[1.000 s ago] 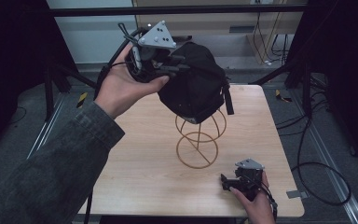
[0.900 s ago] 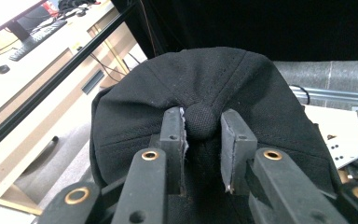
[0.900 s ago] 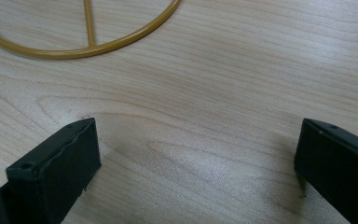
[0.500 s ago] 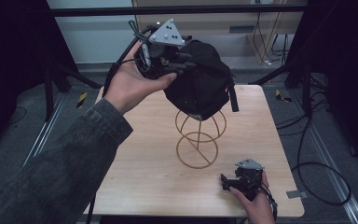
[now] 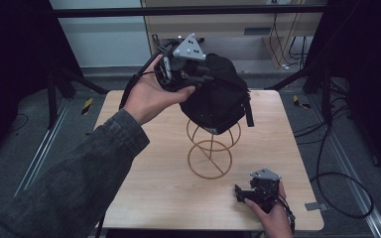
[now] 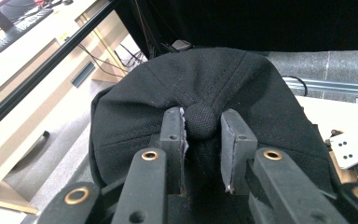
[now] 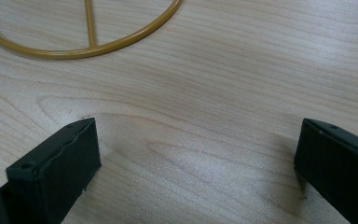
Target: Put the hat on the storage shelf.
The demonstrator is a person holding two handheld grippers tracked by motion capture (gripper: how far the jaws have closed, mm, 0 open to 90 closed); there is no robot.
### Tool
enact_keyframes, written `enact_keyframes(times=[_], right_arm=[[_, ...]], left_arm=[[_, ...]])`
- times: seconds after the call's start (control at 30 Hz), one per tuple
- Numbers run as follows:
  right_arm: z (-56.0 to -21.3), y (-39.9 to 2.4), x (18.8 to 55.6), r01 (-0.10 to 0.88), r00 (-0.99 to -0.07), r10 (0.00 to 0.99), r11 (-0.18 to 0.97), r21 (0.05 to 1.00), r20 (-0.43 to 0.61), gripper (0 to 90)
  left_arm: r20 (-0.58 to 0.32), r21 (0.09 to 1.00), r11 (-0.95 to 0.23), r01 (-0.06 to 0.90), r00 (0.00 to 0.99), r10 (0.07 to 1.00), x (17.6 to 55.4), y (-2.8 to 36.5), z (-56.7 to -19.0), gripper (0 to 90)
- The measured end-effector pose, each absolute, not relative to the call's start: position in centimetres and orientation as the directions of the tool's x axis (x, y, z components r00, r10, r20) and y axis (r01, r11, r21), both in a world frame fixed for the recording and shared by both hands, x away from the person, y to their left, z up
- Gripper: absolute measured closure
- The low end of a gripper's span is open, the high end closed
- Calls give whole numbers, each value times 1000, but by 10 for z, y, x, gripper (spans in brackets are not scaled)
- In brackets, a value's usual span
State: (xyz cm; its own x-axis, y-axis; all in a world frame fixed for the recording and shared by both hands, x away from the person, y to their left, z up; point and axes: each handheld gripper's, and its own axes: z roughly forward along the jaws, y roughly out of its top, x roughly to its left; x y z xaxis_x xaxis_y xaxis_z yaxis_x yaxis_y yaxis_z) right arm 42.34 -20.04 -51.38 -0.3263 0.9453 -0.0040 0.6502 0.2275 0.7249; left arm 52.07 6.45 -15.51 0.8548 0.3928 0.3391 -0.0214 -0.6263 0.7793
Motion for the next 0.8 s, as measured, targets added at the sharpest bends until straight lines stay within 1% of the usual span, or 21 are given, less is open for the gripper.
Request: enact_keyframes(times=[0.8], right_arm=[[-513,-201,424,650,-329,944,232,723,-7,4]], left_arm=[[289,754,-656,41,876,387,538,59,-202,727]])
